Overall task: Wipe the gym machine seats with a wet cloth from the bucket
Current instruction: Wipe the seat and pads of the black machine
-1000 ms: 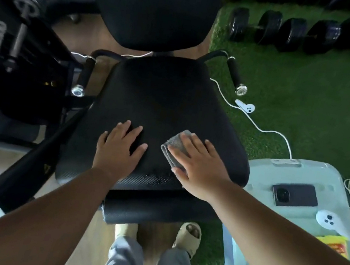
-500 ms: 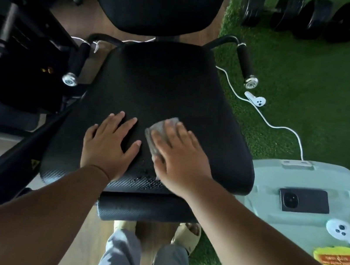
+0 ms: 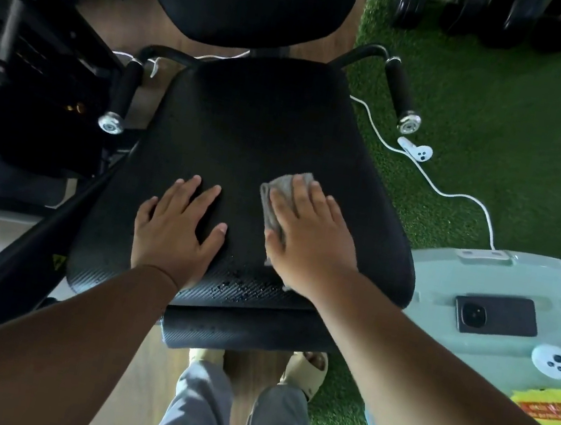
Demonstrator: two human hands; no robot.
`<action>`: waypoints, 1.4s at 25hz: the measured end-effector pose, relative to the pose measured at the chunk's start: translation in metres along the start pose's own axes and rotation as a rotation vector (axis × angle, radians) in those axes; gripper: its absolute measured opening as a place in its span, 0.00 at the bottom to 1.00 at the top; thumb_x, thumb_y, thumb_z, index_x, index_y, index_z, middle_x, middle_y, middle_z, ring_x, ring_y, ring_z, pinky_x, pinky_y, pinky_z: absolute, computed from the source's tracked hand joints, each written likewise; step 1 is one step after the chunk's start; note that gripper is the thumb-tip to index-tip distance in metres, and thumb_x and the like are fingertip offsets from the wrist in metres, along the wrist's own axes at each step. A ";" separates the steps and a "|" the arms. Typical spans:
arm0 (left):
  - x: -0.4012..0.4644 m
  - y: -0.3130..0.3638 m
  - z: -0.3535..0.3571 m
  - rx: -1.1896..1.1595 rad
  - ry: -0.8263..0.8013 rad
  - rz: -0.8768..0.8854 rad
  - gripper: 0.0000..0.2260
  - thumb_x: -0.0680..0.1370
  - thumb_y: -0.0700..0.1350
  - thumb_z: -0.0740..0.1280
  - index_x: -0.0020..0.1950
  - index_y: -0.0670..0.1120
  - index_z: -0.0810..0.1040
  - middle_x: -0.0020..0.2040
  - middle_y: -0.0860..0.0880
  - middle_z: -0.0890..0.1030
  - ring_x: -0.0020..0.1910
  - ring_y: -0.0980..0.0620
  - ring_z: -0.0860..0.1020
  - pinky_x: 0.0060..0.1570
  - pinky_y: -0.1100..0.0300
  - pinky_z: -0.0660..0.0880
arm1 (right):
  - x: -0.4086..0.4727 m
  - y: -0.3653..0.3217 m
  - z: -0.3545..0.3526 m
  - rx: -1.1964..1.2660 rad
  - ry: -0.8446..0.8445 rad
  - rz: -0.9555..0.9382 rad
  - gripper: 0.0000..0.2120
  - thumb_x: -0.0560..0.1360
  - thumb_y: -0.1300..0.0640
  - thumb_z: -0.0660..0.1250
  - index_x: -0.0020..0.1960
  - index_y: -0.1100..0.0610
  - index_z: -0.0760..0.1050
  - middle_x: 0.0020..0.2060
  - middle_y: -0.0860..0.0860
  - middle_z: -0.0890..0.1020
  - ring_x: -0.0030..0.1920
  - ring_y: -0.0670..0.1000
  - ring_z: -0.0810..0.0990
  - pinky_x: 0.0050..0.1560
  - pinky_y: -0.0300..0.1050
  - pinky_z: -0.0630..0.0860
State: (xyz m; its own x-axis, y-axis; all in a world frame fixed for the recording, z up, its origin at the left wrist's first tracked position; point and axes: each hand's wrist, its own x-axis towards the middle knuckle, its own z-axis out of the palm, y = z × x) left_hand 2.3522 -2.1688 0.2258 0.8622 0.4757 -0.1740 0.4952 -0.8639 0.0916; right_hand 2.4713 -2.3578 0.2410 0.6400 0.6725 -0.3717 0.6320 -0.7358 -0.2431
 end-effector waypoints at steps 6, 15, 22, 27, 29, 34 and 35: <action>0.000 0.000 0.002 -0.014 -0.001 0.009 0.28 0.76 0.63 0.53 0.76 0.59 0.64 0.79 0.52 0.62 0.78 0.50 0.57 0.73 0.45 0.55 | -0.026 0.069 -0.011 -0.037 -0.018 0.239 0.29 0.81 0.46 0.44 0.82 0.45 0.47 0.82 0.51 0.48 0.81 0.54 0.49 0.77 0.59 0.48; 0.001 -0.001 -0.004 -0.009 -0.067 0.016 0.29 0.77 0.65 0.50 0.77 0.60 0.60 0.80 0.53 0.58 0.79 0.51 0.54 0.74 0.45 0.53 | -0.016 0.000 0.003 -0.001 0.006 0.021 0.29 0.80 0.41 0.46 0.81 0.43 0.50 0.82 0.49 0.50 0.81 0.53 0.49 0.78 0.57 0.48; 0.025 -0.031 -0.026 -0.189 -0.143 0.094 0.28 0.78 0.63 0.61 0.77 0.59 0.62 0.78 0.55 0.63 0.77 0.54 0.59 0.73 0.47 0.56 | 0.027 0.039 -0.018 -0.002 0.004 0.448 0.29 0.82 0.49 0.48 0.82 0.49 0.48 0.82 0.54 0.48 0.80 0.56 0.49 0.77 0.60 0.48; 0.117 -0.061 -0.011 -0.128 -0.185 -0.080 0.28 0.79 0.63 0.58 0.78 0.57 0.61 0.81 0.51 0.57 0.79 0.49 0.54 0.75 0.43 0.54 | 0.085 -0.021 -0.013 0.021 -0.028 0.221 0.29 0.82 0.48 0.47 0.82 0.46 0.44 0.82 0.53 0.44 0.81 0.56 0.44 0.78 0.58 0.43; 0.134 -0.055 -0.002 -0.101 -0.213 -0.062 0.29 0.79 0.65 0.54 0.79 0.59 0.56 0.82 0.51 0.52 0.80 0.51 0.49 0.77 0.43 0.50 | 0.068 -0.016 -0.012 0.003 -0.062 0.022 0.28 0.82 0.47 0.45 0.81 0.43 0.44 0.82 0.48 0.43 0.81 0.51 0.43 0.78 0.57 0.41; 0.138 -0.049 0.003 -0.026 -0.184 -0.047 0.29 0.79 0.65 0.49 0.80 0.61 0.50 0.82 0.52 0.47 0.80 0.51 0.45 0.77 0.44 0.48 | 0.076 0.065 -0.025 -0.044 -0.069 0.200 0.30 0.79 0.46 0.44 0.81 0.43 0.45 0.82 0.47 0.45 0.81 0.51 0.47 0.77 0.58 0.43; 0.137 -0.048 0.002 -0.021 -0.179 -0.054 0.29 0.79 0.65 0.49 0.80 0.61 0.50 0.82 0.52 0.47 0.80 0.51 0.45 0.77 0.44 0.48 | 0.094 0.064 -0.026 -0.036 -0.060 0.270 0.30 0.80 0.48 0.47 0.82 0.45 0.45 0.82 0.50 0.46 0.81 0.53 0.47 0.78 0.58 0.43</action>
State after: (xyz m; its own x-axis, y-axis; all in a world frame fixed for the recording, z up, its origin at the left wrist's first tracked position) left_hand 2.4465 -2.0628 0.1953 0.8023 0.4828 -0.3511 0.5440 -0.8334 0.0972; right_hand 2.5837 -2.3393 0.2140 0.7608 0.4460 -0.4716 0.4580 -0.8837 -0.0968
